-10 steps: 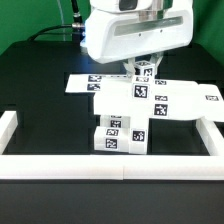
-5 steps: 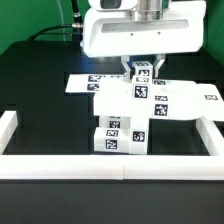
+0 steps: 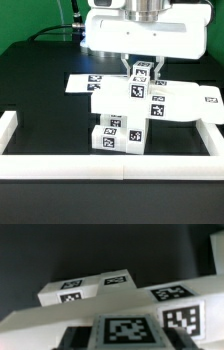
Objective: Assemble chair
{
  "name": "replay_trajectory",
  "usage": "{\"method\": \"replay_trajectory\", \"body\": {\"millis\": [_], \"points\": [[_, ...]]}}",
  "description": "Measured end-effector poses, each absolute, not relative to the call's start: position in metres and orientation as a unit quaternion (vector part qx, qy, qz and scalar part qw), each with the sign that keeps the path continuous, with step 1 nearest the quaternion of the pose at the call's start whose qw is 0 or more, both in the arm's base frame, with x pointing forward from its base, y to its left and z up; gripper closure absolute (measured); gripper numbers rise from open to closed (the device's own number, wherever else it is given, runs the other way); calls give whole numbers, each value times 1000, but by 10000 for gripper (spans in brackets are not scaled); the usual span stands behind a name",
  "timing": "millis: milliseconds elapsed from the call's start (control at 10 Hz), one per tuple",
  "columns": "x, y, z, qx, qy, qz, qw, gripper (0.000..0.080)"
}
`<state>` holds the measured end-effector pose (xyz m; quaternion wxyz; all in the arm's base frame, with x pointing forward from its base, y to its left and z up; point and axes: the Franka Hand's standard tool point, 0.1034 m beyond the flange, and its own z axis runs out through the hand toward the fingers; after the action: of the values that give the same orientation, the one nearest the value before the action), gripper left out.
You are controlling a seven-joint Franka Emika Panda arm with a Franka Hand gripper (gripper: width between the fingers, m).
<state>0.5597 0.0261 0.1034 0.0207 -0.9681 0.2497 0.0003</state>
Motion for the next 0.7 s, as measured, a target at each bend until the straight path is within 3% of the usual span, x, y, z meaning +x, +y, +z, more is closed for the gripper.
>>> {"method": "replay_trajectory", "body": {"millis": [400,600,700], "points": [[560,27,103,-948,317,2,24,529],[560,29,103,-955,296,2,23,203],[559,30,103,-958,285,2,23,166]]}}
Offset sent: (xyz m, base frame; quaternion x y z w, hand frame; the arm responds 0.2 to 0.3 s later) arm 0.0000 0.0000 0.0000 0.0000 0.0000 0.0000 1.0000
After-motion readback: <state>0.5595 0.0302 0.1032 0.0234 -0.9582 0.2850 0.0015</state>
